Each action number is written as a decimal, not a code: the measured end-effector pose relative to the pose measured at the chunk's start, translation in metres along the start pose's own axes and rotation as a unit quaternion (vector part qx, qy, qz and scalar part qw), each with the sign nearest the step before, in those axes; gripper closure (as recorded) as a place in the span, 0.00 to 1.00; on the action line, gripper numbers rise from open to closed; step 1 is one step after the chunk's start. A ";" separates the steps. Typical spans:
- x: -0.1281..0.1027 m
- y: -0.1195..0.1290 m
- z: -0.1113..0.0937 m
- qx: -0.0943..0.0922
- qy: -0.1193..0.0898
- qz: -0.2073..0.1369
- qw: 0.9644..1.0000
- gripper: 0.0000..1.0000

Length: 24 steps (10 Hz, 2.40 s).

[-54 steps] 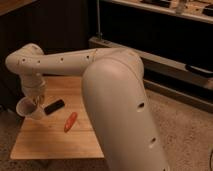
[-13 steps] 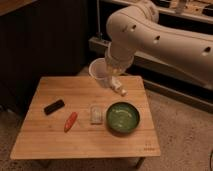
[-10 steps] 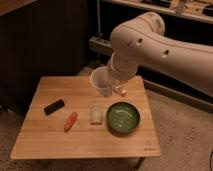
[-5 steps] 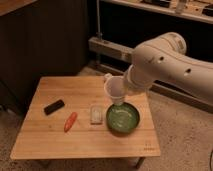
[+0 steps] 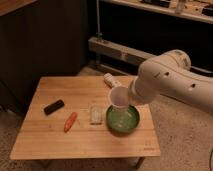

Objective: Place the ceramic cup in the ceramic bowl

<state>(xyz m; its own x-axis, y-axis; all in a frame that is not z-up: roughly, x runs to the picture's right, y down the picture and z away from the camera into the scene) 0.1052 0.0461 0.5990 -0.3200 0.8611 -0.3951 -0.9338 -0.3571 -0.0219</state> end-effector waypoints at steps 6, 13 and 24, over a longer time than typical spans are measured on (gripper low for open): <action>-0.003 -0.015 0.043 0.002 0.016 0.027 1.000 1.00; 0.006 -0.031 0.081 0.010 0.025 0.037 0.999 1.00; 0.012 -0.043 0.103 0.013 0.029 0.047 0.998 1.00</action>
<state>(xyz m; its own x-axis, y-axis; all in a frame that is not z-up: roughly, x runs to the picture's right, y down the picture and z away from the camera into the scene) 0.1256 0.1089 0.6896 -0.3973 0.8012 -0.4474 -0.9040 -0.4256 0.0407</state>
